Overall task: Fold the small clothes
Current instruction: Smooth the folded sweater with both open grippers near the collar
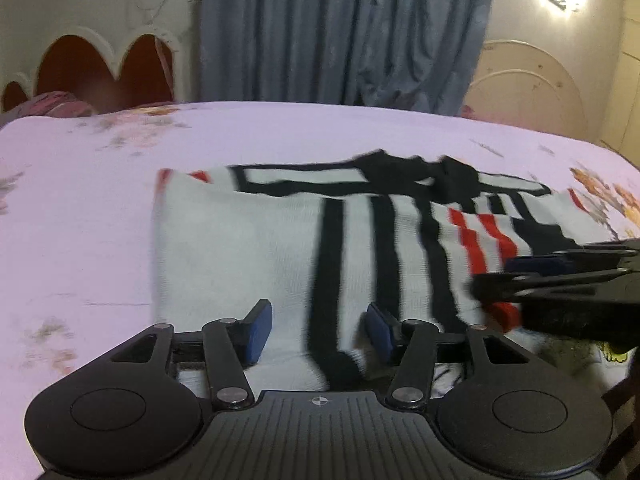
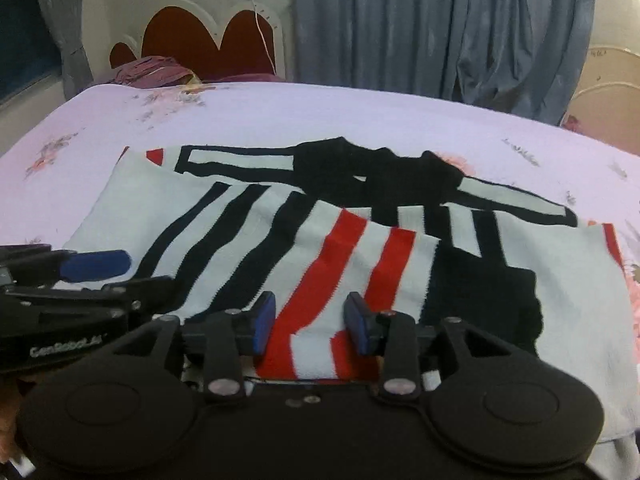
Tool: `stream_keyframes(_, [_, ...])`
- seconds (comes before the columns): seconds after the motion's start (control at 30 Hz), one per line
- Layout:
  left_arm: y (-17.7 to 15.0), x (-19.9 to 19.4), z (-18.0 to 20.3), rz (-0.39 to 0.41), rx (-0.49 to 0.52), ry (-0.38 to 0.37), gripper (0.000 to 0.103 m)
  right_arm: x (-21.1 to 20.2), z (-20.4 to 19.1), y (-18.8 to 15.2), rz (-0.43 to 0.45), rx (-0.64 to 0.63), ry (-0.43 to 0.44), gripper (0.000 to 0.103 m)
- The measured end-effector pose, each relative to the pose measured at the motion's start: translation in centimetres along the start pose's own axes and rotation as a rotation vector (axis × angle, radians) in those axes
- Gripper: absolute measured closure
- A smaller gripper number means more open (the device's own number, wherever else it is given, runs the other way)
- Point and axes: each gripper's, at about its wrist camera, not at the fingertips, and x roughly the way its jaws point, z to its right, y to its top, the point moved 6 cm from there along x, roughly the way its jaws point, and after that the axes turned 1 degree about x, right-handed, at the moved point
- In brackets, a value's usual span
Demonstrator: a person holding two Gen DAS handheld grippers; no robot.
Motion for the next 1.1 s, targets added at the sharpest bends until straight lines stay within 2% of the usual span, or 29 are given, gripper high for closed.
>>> stream_keyframes(0.07, [-0.4, -1.5, -1.5, 0.025, -0.033, 0.024, 0.051, -1.1, 1.3, 0.1, 0.003, 0.045, -0.052, 0.067])
stream_keyframes(0.13, [-1.6, -1.6, -2.0, -0.006, 0.004, 0.020, 0.051, -2.2, 2.4, -0.3, 0.014, 0.063, -0.079, 0.067])
stream_keyframes(0.17, [-1.9, -1.7, -2.2, 0.004, 0.022, 0.013, 0.051, -1.8, 3.3, -1.0, -0.012, 0.052, -0.119, 0.068])
stream_keyframes(0.3, [-1.5, -1.5, -2.8, -0.004, -0.017, -0.004, 0.051, -2.2, 4.7, -1.5, -0.027, 0.073, -0.122, 0.069])
stream_keyframes(0.47, [-0.8, -1.3, -2.2, -0.003, 0.047, 0.004, 0.051, -2.4, 5.1, -1.4, -0.032, 0.099, -0.118, 0.069])
stream_keyframes(0.57, [2.0, -0.6, -2.2, 0.044, 0.057, -0.013, 0.050, -2.8, 4.6, 1.0, 0.042, 0.142, -0.072, 0.067])
stream_keyframes(0.63, [4.2, 1.0, -2.6, 0.052, 0.053, -0.014, 0.051, -1.5, 3.8, 2.9, 0.049, 0.140, -0.049, 0.072])
stream_keyframes(0.7, [6.2, 2.9, -3.3, 0.063, 0.042, 0.005, 0.050, 0.5, 2.7, 4.4, 0.030, 0.139, -0.013, 0.083])
stream_keyframes(0.77, [6.6, 5.6, -4.5, -0.017, -0.016, 0.011, 0.050, 3.3, 2.1, 5.1, -0.014, 0.134, -0.033, 0.087])
stream_keyframes(0.8, [6.1, 7.2, -5.0, -0.078, -0.034, 0.003, 0.050, 5.0, 2.2, 4.9, -0.064, 0.133, -0.065, 0.087])
stream_keyframes(0.87, [6.6, 7.0, -5.4, -0.053, -0.055, -0.004, 0.050, 5.4, 1.8, 5.5, -0.061, 0.116, -0.094, 0.086])
stream_keyframes(0.9, [7.2, 6.6, -5.2, -0.026, -0.040, -0.005, 0.050, 5.0, 1.5, 6.1, -0.046, 0.111, -0.095, 0.083])
stream_keyframes(0.97, [8.3, 6.3, -5.2, 0.029, 0.002, 0.030, 0.050, 4.3, 0.9, 7.2, 0.019, 0.112, -0.061, 0.076])
stream_keyframes(1.03, [8.5, 7.4, -6.2, 0.004, -0.032, 0.049, 0.050, 5.1, 0.4, 7.7, 0.015, 0.114, -0.032, 0.077])
stream_keyframes(1.1, [7.9, 9.4, -7.4, -0.054, -0.055, 0.059, 0.051, 6.8, 0.1, 7.3, -0.034, 0.105, -0.024, 0.080])
